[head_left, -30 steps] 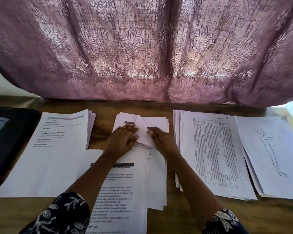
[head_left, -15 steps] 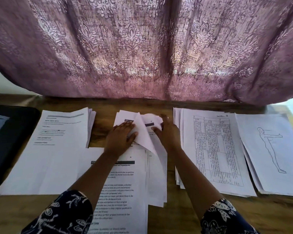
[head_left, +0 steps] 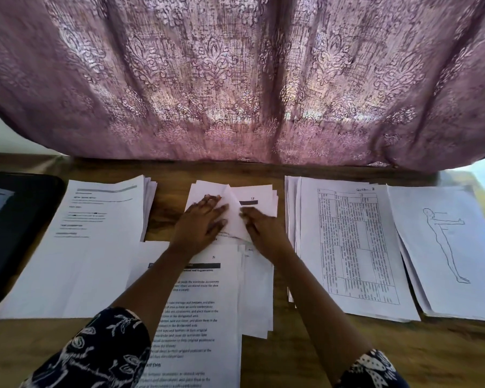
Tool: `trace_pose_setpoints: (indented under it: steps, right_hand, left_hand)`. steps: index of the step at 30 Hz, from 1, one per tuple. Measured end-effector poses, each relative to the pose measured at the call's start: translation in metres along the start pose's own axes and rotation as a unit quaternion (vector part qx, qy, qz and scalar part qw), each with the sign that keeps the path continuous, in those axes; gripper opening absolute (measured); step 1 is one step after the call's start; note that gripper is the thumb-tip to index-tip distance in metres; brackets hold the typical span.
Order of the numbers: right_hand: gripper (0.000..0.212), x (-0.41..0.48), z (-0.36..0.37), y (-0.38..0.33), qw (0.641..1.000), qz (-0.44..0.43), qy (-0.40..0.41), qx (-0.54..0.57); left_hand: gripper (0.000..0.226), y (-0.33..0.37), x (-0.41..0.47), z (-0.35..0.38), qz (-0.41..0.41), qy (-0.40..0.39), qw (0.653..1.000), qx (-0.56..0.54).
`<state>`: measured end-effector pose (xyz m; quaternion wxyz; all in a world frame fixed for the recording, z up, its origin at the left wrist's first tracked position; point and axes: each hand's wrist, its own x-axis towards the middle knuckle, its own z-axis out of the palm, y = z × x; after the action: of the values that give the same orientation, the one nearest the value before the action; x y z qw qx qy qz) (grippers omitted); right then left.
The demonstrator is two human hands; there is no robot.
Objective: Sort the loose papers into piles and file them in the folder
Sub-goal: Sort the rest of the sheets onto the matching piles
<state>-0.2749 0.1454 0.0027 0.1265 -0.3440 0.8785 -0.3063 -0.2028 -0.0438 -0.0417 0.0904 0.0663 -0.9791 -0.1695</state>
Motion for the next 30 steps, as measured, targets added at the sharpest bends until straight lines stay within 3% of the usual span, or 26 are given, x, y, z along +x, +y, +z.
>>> trace_pose_setpoints:
  steps: [2,5,10,12,14,16,19,21,23,28,30]
  right_hand:
    - [0.040,0.016,-0.008,0.014,0.998,0.014,0.031,-0.052]
    - [0.062,0.028,-0.009,0.033,0.986,0.045,-0.015,-0.157]
    - [0.062,0.024,-0.009,0.032,0.982,0.016,0.004,-0.186]
    - [0.058,0.019,-0.011,0.023,0.987,0.046,0.042,-0.151]
    - [0.056,0.011,-0.010,0.013,0.989,0.096,0.103,-0.039]
    - [0.054,0.003,-0.003,0.007,0.986,0.088,0.138,0.013]
    - [0.048,-0.009,0.008,0.001,0.996,-0.001,0.078,-0.042]
    - [0.045,-0.013,0.011,-0.001,0.995,-0.020,0.009,-0.093]
    - [0.044,-0.014,0.010,0.002,0.992,-0.024,-0.005,-0.124]
    - [0.037,-0.008,-0.003,0.008,0.995,-0.045,-0.033,-0.088]
    - [0.035,0.003,-0.011,0.014,0.997,-0.023,0.015,-0.067]
  left_hand:
    - [0.085,-0.001,0.001,0.001,-0.012,-0.027,0.999,0.012]
    - [0.077,-0.001,0.002,0.001,-0.024,-0.039,0.999,0.022]
    - [0.081,-0.003,0.002,0.002,-0.016,-0.040,0.999,0.026]
    - [0.086,-0.003,0.002,0.003,-0.014,-0.035,0.999,0.018]
    - [0.086,-0.004,0.002,0.003,-0.014,-0.032,0.999,0.011]
    - [0.085,-0.003,0.002,0.003,-0.014,-0.029,0.999,0.006]
    - [0.082,0.000,0.000,0.002,-0.035,0.023,0.997,-0.066]
    - [0.069,0.001,-0.003,0.001,-0.044,0.070,0.986,-0.146]
    - [0.066,0.003,-0.004,-0.001,-0.041,0.083,0.979,-0.181]
    - [0.062,-0.002,0.002,0.002,-0.001,0.031,0.999,-0.030]
    - [0.072,-0.005,0.003,0.003,-0.002,0.012,1.000,-0.015]
